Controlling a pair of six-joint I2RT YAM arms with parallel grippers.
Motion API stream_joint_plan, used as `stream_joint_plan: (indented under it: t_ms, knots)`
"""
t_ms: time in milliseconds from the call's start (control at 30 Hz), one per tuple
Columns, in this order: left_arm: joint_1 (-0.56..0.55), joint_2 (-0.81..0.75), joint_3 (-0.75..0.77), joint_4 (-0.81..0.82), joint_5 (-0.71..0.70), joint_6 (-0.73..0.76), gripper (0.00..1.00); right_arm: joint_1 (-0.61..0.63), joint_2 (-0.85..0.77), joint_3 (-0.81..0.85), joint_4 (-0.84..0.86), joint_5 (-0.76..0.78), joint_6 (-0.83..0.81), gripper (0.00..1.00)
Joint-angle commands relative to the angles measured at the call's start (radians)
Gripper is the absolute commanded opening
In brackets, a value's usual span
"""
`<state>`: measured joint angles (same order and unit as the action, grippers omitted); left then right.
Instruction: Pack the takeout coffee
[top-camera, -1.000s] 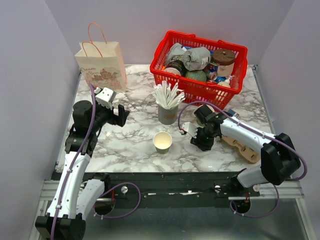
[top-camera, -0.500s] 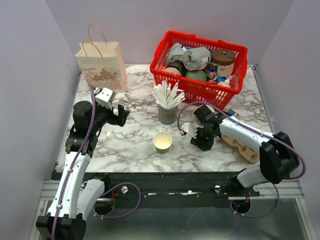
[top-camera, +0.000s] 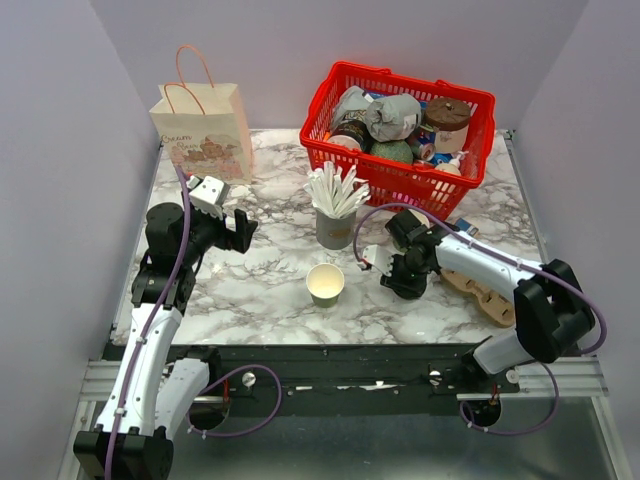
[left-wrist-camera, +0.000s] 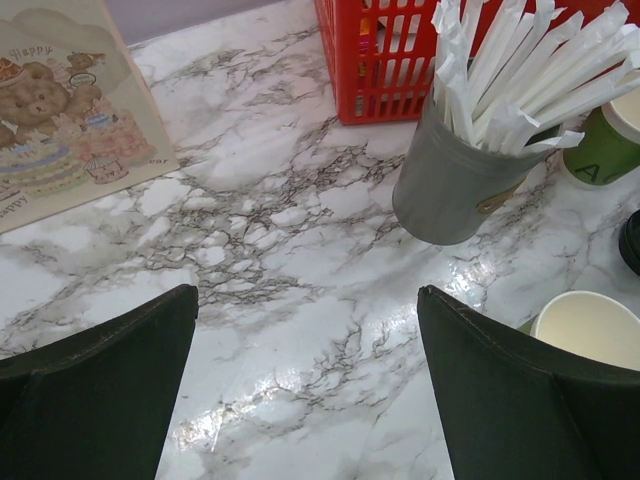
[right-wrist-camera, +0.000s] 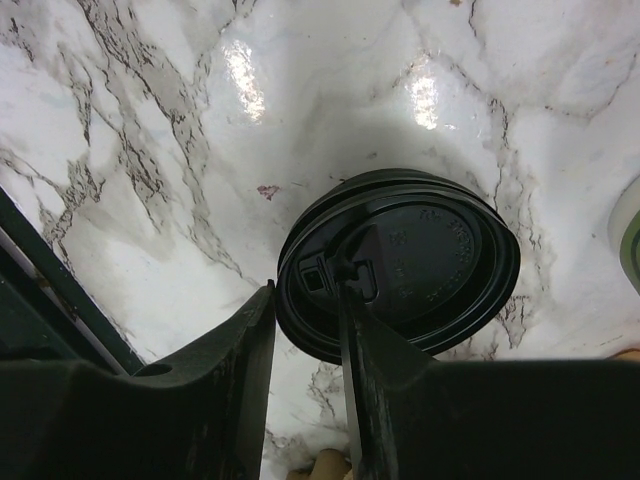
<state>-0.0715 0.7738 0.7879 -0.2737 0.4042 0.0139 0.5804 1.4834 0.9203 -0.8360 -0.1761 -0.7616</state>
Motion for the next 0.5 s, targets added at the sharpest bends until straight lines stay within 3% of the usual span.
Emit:
stream_joint_plan:
  t_ms: [0,300,467]
  knots:
    - [0.009,-0.016,-0.015,0.019,0.019,-0.011,0.99,0.004,0.025,0.032,0.005,0.012,-0.002,0.39]
    - [0.013,-0.022,-0.029,0.027,0.019,-0.009,0.99,0.016,0.026,0.026,0.014,0.026,-0.005,0.38]
    - [0.015,-0.027,-0.032,0.025,0.019,-0.009,0.99,0.021,0.032,0.037,0.009,0.029,-0.001,0.29]
